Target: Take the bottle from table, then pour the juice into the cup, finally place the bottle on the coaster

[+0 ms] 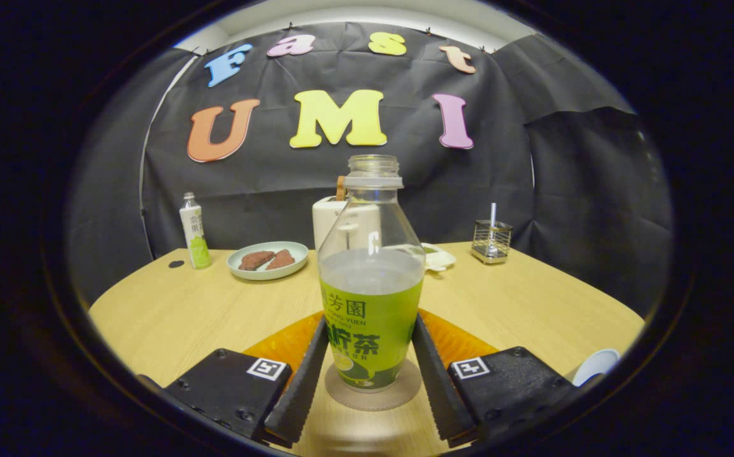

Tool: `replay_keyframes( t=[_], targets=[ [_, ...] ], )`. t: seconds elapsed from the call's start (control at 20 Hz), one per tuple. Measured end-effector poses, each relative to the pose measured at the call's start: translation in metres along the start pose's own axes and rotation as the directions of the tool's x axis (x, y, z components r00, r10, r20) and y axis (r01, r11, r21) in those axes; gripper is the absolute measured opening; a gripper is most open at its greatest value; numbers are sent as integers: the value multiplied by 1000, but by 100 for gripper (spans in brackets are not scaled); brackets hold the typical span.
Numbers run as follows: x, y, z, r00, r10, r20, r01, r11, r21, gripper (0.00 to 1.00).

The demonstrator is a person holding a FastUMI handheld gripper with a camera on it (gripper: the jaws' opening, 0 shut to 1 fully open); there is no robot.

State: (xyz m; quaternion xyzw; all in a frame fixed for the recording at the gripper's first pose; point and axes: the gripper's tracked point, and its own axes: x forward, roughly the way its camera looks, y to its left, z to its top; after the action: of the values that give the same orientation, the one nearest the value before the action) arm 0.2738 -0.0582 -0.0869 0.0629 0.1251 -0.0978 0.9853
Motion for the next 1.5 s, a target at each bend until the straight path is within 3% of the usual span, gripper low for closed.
replay_keyframes(
  t=[0.35,0.55,0.7,1.2,1.5],
  targets=[
    [-3,-1,1,1000,-19,-14,18,999,-45,89],
    [-14,-5,6,1000,-18,-2,18,999,-46,100],
    [-29,-1,9,1000,15,9,-14,999,-36,100],
    [-135,-22,41,996,26,85,-17,995,-95,100],
    [-209,-36,72,987,31,156,-23,998,-52,100]
  ],
)
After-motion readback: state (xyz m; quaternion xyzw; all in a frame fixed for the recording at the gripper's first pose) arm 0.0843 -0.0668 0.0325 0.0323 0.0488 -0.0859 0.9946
